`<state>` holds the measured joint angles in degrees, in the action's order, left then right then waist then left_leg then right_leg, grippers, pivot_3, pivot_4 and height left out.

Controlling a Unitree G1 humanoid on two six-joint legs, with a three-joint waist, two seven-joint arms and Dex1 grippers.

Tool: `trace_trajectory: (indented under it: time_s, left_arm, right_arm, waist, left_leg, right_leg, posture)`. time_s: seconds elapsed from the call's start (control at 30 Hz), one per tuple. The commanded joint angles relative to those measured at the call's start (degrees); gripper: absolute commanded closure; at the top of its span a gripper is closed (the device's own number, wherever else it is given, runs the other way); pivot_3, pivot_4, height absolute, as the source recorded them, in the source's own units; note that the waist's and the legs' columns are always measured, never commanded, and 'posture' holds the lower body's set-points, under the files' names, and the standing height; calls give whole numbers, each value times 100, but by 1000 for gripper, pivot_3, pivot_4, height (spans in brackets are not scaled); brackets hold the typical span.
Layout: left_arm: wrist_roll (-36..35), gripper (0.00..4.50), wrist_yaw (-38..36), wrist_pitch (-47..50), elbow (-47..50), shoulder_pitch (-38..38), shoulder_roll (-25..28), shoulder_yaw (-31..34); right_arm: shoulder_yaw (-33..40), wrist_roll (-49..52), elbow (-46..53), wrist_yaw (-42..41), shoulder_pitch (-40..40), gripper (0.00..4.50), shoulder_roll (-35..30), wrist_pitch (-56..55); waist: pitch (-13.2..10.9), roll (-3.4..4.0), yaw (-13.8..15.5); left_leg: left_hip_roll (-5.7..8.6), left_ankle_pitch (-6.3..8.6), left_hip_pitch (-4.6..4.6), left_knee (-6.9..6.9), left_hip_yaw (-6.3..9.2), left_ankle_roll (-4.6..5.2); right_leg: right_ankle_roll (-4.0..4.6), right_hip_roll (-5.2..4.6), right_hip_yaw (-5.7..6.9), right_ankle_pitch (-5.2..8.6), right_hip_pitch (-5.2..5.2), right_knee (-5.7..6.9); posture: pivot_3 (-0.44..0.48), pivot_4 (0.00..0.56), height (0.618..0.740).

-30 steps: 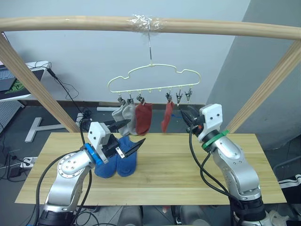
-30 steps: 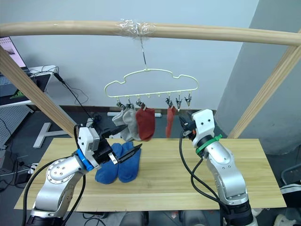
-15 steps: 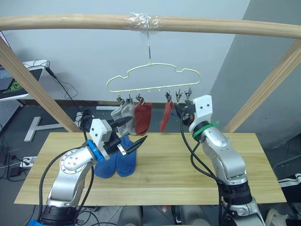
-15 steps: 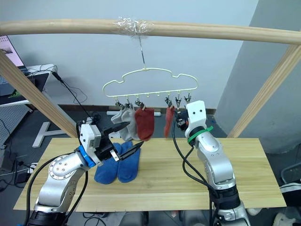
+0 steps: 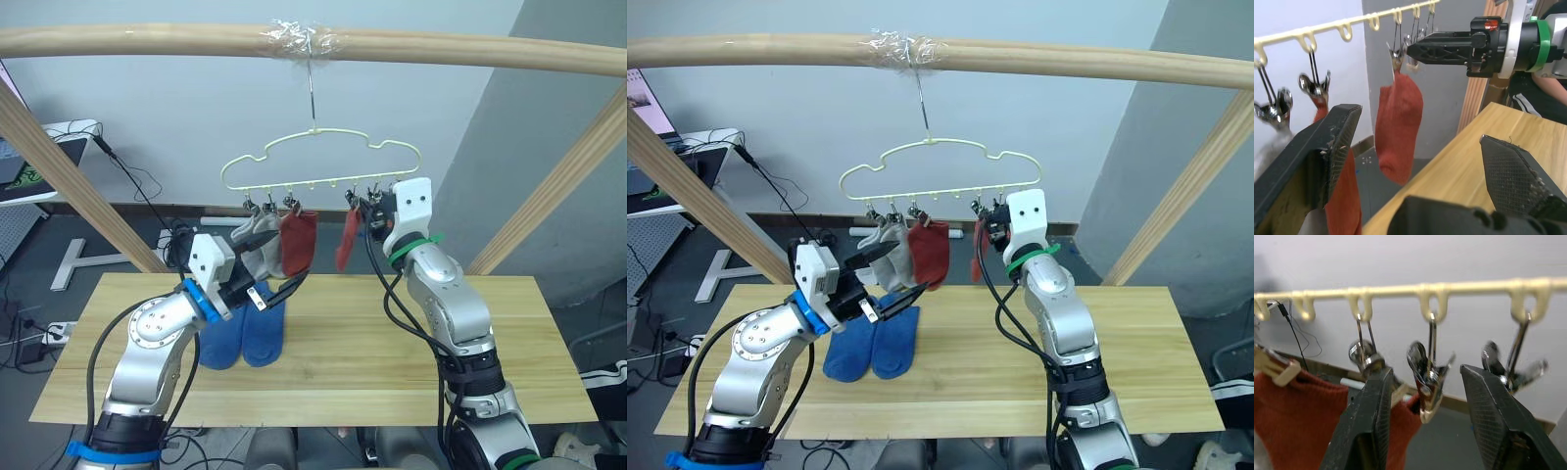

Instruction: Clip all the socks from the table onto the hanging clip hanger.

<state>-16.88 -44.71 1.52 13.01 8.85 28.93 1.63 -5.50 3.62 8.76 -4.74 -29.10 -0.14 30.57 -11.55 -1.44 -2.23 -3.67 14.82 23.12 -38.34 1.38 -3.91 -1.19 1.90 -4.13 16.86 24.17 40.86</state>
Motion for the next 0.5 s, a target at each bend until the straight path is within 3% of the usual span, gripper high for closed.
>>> trace_trajectory:
  time_s: [0.03,0.5]
  left_arm:
    - [-52,0,112,178,310,176,-19,-39]
    - [-128,0,251,765,759,433,14,-5]
  right_arm:
    - [115,35,21,32,-170,2259,42,-150]
    - [80,107,-181,-65,-414,2259,288,-131]
  waist:
    - [0,0,1]
    - [-1,-1,2]
  left_leg:
    - [0,0,0,6,-1,0]
    - [0,0,1,35,-1,-1]
  right_leg:
    - [0,0,0,0,1,-3]
    - [6,-1,2,3,12,-7]
  posture:
    - [9,184,694]
    - [14,181,694]
